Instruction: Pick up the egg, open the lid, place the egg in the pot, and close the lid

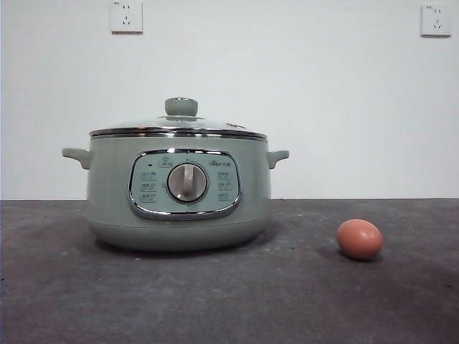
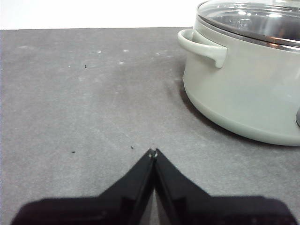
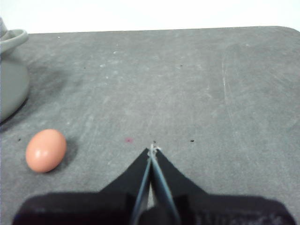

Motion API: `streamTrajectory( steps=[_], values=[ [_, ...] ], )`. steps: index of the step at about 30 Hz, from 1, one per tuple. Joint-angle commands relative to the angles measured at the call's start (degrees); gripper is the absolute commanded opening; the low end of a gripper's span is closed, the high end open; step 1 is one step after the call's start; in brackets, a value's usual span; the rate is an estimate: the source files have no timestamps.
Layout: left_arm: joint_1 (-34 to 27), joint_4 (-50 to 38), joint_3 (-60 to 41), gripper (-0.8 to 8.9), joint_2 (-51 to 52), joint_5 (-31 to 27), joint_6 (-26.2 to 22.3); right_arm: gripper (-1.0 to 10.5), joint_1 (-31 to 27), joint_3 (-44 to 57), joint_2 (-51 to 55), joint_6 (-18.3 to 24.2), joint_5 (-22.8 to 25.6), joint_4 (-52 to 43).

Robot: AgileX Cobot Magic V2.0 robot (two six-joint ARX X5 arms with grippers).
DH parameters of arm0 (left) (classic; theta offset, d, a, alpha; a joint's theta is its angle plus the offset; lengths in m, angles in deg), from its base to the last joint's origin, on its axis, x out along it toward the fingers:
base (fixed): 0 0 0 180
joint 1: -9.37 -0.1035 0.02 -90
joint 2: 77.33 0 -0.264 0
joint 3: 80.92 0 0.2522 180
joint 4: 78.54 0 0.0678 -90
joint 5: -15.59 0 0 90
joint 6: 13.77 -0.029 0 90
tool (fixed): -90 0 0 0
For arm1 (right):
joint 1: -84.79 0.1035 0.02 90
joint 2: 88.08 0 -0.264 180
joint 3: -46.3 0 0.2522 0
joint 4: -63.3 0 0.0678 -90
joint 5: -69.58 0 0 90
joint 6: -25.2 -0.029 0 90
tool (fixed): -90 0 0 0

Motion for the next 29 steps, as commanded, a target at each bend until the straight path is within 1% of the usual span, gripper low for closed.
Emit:
streamTrajectory(
  steps=[1,5,6,9,12,15,20,23,25,29],
  values=[
    [-0.17,-0.68,-0.52,-0.04,-0.02,0.48,0.35,0.0,-0.02,0.57,0.07,-2.43,-0.07,-0.48],
    [-0.17,-0.63,-0.39,-0.05,-0.02,0.48,4.02,0.0,-0.02,0.57,0.07,-6.93,-0.11,-2.47],
    [-0.17,-0.55,-0.11,-0.05,-0.02,0.68,5.88,-0.1,0.0,0.5,0.07,-8.79,-0.37,-3.45],
    [-0.17,-0.33,1.51,-0.07,-0.07,1.77,9.05,-0.1,0.0,-0.46,0.04,-13.46,-0.66,-5.62],
    [-0.17,0.0,3.96,-0.07,-0.33,1.79,10.54,-0.1,0.0,-2.93,-0.09,-15.45,-0.68,-5.6],
    [-0.17,1.25,7.5,-0.06,-1.46,1.84,11.67,-0.1,0.0,-6.14,-1.18,-16.24,-0.94,-5.55],
    [-0.17,5.11,14.82,-0.06,-5.22,3.72,11.72,-0.1,0.0,-13.27,-6.21,-16.17,-4.09,-3.72],
    [-0.17,8.09,20.48,-0.06,-8.85,5.7,11.54,-0.1,0.0,-19.58,-11.21,-15.69,-8.02,-0.42],
    [-0.17,10.03,24.24,-0.06,-11.37,7.56,10.78,-0.1,0.0,-24.09,-14.75,-13.49,-11.06,2.51],
    [-0.17,15.17,32.44,-0.06,-16.87,11.3,8.79,-0.1,0.0,-34.6,-22.58,-7.48,-16.41,11.21]
  ],
)
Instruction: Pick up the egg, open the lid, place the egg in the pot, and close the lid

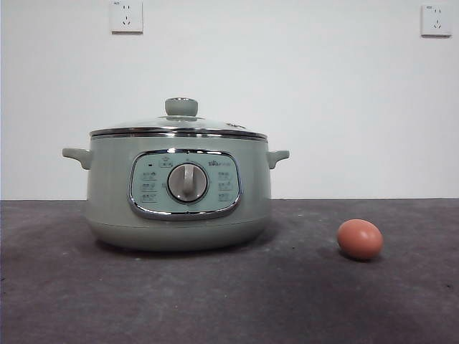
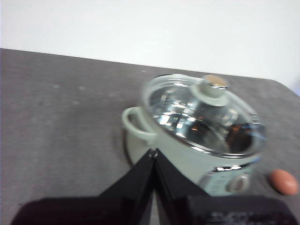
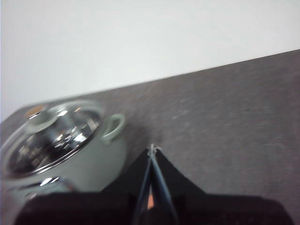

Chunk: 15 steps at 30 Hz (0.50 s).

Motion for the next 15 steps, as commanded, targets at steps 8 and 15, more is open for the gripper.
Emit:
streamTrajectory(
  steps=[8,15],
  values=[
    [-0.17,16.52,19.45,-0.07,-11.43,5.55,-8.94,-0.1,0.0,-24.09,-15.54,16.17,-4.26,23.67],
    [-0.17,25.03,27.47,-0.07,-15.89,5.53,-12.85,-0.1,0.02,-31.06,-20.57,18.78,-5.05,31.17]
  ],
)
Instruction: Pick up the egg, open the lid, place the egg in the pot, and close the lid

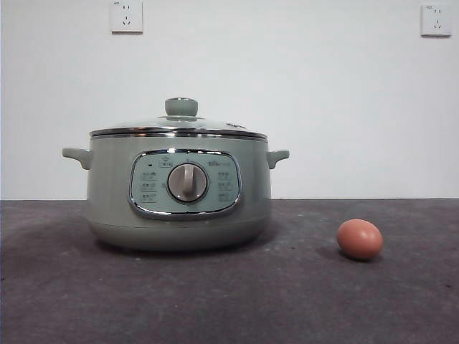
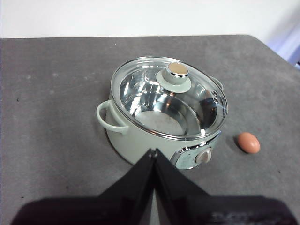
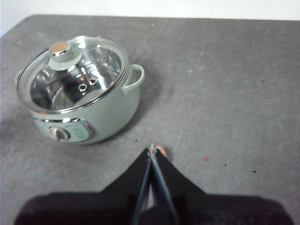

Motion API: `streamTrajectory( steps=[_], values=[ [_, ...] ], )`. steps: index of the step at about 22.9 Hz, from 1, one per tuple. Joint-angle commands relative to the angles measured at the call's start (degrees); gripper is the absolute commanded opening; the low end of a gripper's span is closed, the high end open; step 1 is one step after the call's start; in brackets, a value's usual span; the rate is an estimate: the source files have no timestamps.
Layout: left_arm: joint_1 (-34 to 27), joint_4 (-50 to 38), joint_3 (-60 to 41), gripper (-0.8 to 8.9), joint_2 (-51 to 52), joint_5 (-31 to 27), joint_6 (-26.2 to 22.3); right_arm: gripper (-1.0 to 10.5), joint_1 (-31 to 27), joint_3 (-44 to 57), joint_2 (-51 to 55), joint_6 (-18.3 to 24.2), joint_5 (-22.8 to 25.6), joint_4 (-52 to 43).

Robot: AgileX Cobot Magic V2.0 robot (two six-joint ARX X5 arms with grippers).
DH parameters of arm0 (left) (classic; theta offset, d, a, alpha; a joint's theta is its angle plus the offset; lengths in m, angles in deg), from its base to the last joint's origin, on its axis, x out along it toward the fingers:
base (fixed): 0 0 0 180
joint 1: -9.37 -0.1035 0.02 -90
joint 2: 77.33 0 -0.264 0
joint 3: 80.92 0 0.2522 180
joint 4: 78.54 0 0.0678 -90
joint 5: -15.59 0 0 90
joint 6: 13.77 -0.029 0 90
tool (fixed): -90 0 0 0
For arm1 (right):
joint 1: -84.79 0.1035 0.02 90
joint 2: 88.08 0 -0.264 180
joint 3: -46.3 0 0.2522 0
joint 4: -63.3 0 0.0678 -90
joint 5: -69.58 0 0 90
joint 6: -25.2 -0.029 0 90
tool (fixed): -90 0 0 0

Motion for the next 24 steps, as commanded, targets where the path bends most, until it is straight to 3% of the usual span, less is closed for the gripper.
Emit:
streamTrajectory(
  steps=[1,7,8,10,11,19,24],
  values=[
    [-0.17,1.44,1.27,-0.05,-0.83,0.07,-2.25,-0.1,0.02,-0.81,-0.7,1.44,-0.2,0.13],
    [-0.17,1.75,1.62,0.3,-1.9,0.09,-2.23,0.6,0.02,-0.9,-1.05,1.14,-0.2,0.15],
    [-0.17,1.73,1.62,1.44,-2.03,0.13,-2.23,1.8,0.0,-0.92,-1.03,1.11,-0.2,0.11],
    [-0.15,1.64,1.62,5.5,-2.43,2.05,-2.23,4.6,0.02,-0.94,-1.03,1.05,-0.2,0.2],
    [-0.13,1.64,1.62,6.42,-2.6,2.71,-2.23,5.5,0.02,-0.94,-1.03,1.01,-0.2,0.26],
    [0.42,-1.73,3.48,6.37,-6.99,5.66,-2.19,5.7,0.02,-0.94,-1.05,0.79,-0.2,2.73],
    [5.66,-5.46,9.11,6.31,-16.65,5.35,-2.34,5.7,0.02,-0.94,-1.14,0.61,-0.2,2.71]
  ],
)
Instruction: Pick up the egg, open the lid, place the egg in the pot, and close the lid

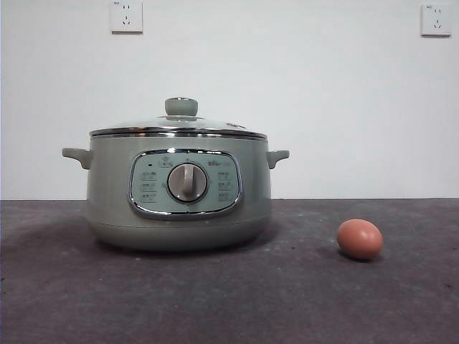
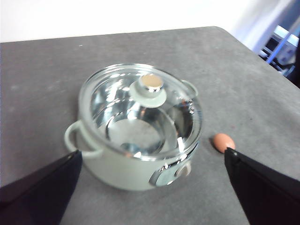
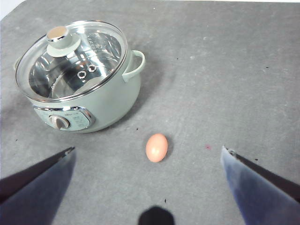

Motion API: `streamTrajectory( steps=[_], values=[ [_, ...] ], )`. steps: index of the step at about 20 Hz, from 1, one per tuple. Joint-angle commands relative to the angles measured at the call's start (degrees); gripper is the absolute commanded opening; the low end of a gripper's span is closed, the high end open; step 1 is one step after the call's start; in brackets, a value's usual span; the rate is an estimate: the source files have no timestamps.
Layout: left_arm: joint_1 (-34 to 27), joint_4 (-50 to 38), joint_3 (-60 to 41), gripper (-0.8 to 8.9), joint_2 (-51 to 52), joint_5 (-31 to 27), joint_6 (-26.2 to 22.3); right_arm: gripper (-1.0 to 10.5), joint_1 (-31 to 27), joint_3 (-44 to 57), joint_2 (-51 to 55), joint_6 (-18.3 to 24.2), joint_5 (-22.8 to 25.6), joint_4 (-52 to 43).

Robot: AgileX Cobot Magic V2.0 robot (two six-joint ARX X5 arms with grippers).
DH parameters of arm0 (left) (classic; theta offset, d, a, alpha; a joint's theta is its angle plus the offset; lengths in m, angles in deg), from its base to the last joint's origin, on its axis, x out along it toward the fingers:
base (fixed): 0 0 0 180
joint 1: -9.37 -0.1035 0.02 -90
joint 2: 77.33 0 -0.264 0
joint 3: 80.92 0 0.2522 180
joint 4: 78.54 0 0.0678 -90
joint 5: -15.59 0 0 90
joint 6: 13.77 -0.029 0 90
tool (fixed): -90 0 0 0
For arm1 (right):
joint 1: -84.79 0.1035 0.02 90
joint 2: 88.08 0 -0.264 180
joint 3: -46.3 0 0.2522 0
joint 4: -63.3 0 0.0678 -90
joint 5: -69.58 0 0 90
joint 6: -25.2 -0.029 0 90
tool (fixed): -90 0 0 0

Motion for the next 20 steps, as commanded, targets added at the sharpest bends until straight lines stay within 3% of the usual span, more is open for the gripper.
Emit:
streamTrajectory(
  steps=[1,7,12,20],
  values=[
    [3.08,-2.78,3.1,6.28,-5.55,-0.24,-0.55,5.7,0.02,-0.22,-0.52,-0.04,-0.11,-0.17],
    [13.14,-4.52,14.67,6.28,-22.86,-10.45,-4.48,5.7,0.02,-0.22,-1.9,-0.94,-0.33,0.37],
    [17.77,-6.75,21.42,6.28,-35.74,-13.66,-5.09,5.7,0.02,-0.22,-2.84,-0.92,-0.35,1.55],
    [21.46,-13.7,22.32,6.28,-47.19,-15.85,-5.64,5.7,0.02,-0.22,-2.97,-1.03,-0.35,1.6]
  ],
)
